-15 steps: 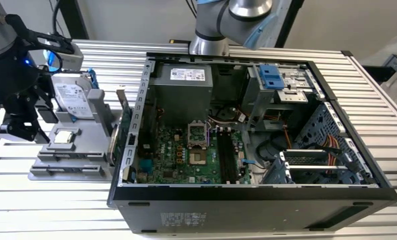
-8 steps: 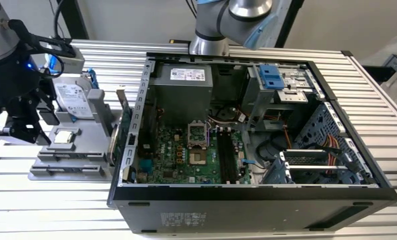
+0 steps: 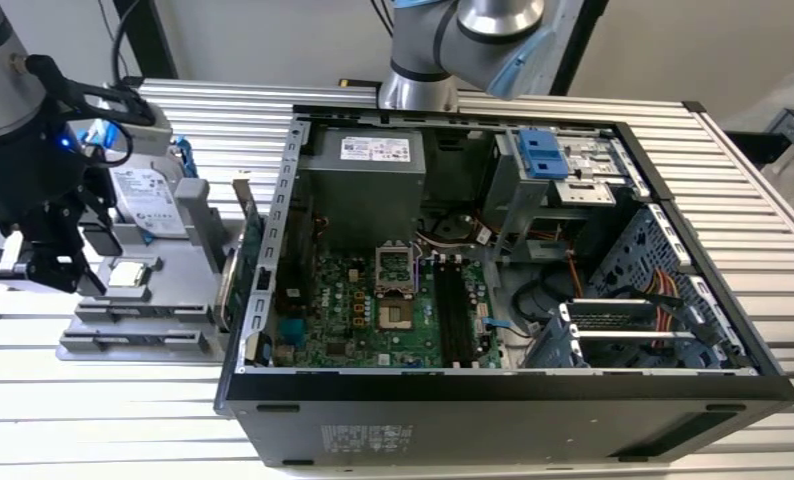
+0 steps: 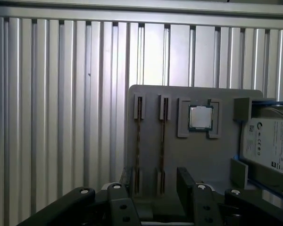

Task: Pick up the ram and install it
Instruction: 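Pick up the ram and move it above insertion slot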

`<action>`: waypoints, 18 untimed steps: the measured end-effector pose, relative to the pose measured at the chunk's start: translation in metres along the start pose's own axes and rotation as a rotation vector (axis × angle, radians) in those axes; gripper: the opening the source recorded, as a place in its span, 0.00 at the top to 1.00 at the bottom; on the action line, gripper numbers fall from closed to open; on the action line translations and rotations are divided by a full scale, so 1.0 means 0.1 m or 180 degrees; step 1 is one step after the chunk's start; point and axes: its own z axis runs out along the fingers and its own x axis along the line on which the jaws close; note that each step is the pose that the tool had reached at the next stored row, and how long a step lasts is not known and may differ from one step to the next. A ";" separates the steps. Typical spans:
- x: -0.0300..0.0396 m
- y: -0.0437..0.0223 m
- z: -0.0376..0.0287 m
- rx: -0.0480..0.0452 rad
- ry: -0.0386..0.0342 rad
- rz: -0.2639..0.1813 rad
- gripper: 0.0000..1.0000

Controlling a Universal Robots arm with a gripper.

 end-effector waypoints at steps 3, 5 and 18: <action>0.001 0.005 0.035 0.0000 0.0000 0.0000 0.00; 0.002 0.007 0.058 0.0000 0.0000 0.0000 0.00; 0.012 0.005 0.210 0.0000 0.0000 0.0000 0.00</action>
